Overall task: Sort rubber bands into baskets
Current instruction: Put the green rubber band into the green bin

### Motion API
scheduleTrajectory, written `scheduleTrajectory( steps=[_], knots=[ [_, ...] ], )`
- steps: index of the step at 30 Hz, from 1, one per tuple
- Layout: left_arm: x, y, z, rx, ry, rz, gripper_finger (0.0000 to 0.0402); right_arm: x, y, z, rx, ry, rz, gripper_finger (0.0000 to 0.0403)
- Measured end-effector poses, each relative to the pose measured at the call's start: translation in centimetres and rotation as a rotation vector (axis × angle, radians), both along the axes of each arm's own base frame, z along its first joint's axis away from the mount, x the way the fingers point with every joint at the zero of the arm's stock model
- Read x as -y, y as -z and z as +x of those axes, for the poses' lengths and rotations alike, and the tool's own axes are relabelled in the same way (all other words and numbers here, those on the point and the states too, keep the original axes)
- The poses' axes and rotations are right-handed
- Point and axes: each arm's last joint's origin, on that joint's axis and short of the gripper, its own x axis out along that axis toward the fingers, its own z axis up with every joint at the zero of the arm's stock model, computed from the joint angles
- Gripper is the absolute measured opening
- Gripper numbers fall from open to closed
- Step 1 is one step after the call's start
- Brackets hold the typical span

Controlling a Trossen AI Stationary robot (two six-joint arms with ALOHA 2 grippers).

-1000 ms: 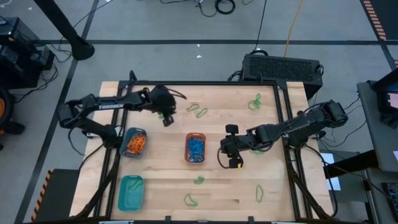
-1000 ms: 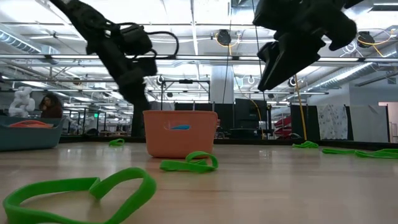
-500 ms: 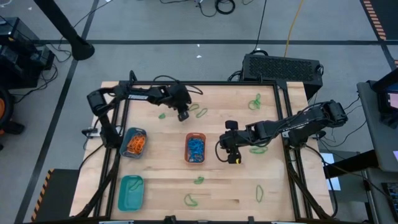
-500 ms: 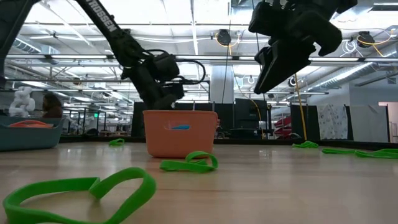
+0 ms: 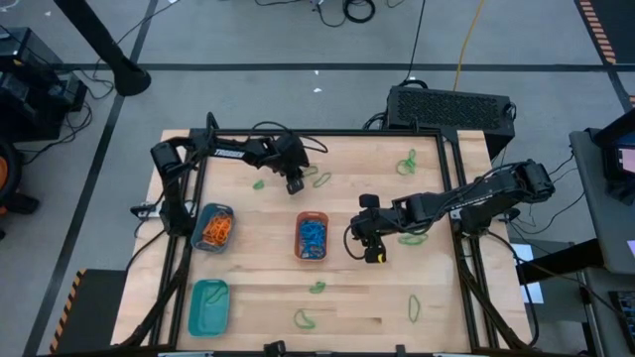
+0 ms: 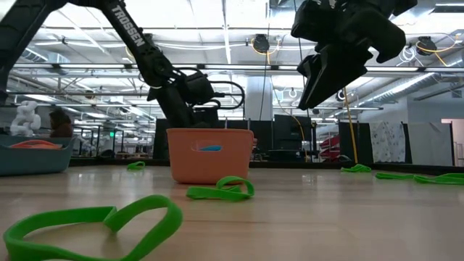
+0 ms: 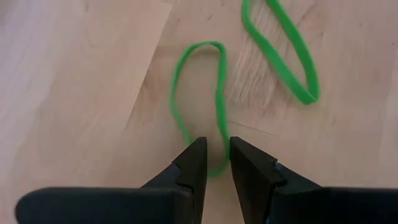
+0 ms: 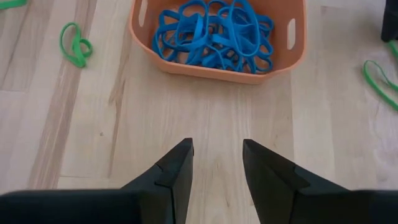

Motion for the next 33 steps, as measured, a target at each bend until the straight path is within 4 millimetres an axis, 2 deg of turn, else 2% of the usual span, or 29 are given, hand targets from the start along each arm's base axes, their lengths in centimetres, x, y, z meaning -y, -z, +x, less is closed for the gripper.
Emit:
scheduleTrajectory(
  steps=[7, 10, 13, 20, 22, 26, 30, 33],
  knots=[
    [0.0, 0.0, -0.1, -0.004, 0.003, -0.010, 0.0077, 0.0, 0.0, 0.0, 0.001, 0.000, 0.000, 0.0132],
    [0.1, 0.1, -0.2, -0.021, 0.005, -0.023, 0.0054, 0.0, 0.0, 0.0, 0.002, 0.001, -0.003, 0.0132],
    [0.2, 0.1, -0.3, -0.032, 0.011, -0.035, 0.0013, 0.0, 0.0, 0.0, 0.002, 0.000, -0.005, 0.0132],
    [0.7, -0.5, -0.5, -0.040, 0.045, -0.023, 0.0004, 0.0, 0.0, 0.0, 0.002, -0.001, -0.006, 0.0132],
    [1.0, -1.4, -0.5, -0.020, 0.055, -0.017, 0.0003, 0.0, 0.0, 0.0, 0.002, -0.001, -0.006, 0.0132],
    [2.1, -4.4, -0.9, 0.027, 0.078, 0.010, 0.0002, 0.0, 0.0, 0.0, 0.000, -0.007, -0.010, 0.0132],
    [3.9, -7.7, -1.8, 0.058, 0.110, 0.025, 0.0001, 0.0, 0.0, 0.0, 0.000, -0.007, -0.011, 0.0132],
    [6.1, -10.0, -2.9, 0.056, 0.151, 0.016, 0.0001, 0.0, 0.0, 0.0, -0.001, -0.007, -0.011, 0.0132]
  ],
)
